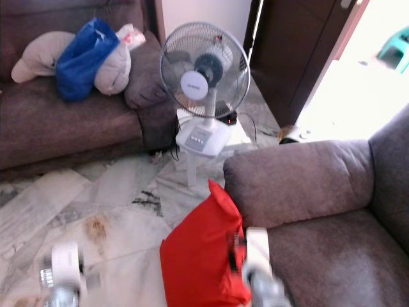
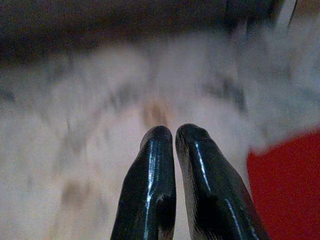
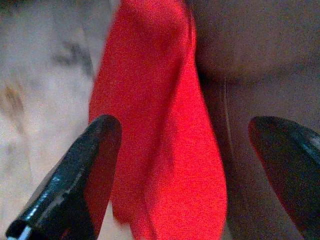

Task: Move the pillow to the sofa from floor

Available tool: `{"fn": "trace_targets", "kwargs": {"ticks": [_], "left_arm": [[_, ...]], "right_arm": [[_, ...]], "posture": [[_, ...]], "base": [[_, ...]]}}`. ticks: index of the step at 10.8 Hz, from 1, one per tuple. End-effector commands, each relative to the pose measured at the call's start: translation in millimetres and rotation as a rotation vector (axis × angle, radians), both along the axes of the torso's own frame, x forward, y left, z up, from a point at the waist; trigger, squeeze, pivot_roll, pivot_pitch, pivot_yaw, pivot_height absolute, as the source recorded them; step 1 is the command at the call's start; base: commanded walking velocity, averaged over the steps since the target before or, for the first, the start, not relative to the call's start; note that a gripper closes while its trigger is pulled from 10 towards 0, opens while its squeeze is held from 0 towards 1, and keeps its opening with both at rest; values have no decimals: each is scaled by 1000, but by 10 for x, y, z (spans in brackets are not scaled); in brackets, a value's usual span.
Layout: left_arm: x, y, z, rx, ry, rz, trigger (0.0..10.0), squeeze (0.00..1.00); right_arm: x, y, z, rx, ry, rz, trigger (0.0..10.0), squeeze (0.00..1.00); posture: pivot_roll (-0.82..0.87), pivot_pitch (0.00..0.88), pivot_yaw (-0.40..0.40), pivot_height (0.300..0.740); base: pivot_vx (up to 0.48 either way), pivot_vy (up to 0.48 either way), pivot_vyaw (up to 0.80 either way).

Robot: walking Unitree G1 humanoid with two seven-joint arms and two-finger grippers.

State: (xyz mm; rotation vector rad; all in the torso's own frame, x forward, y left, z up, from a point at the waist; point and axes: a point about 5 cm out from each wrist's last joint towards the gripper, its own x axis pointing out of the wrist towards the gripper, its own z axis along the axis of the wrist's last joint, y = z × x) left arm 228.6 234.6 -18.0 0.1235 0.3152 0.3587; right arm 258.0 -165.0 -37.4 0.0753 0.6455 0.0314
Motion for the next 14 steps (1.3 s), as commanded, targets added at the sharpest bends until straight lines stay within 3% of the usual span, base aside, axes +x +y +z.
{"fn": "trace_targets", "kwargs": {"ticks": [1, 3, 4, 6, 7, 9, 14], "left_arm": [[-27, 22, 57, 39, -50, 3, 10000, 0], [54, -23, 234, 113, -144, -58, 10000, 0], [77, -11, 480, 229, -249, -90, 10000, 0], [95, 51, 745, 272, -351, -84, 10000, 0], [182, 43, 888, 286, -396, -109, 10000, 0], [344, -27, 1114, 312, -440, -151, 10000, 0], [384, -66, 1167, 291, -425, -162, 10000, 0]], "right_arm": [[146, -74, 145, 6, -93, -22, 10000, 0], [337, -146, 372, -29, -232, 1, 10000, 0], [483, -210, 602, -48, -376, 5, 10000, 0], [506, -271, 740, -44, -492, -15, 10000, 0], [534, -243, 814, -45, -543, -11, 10000, 0], [633, -90, 906, -60, -569, 18, 10000, 0], [711, -39, 972, -51, -572, 16, 10000, 0]], "posture": [[175, 111, -51, 740], [171, 103, -48, 740], [166, 97, -44, 740], [165, 90, -43, 740], [165, 90, -44, 740], [162, 123, -46, 740], [165, 161, -49, 740]], "base": [[0, 0, 0], [0, 0, 0], [0, 0, 0], [0, 0, 0], [0, 0, 0], [0, 0, 0], [0, 0, 0]]}}
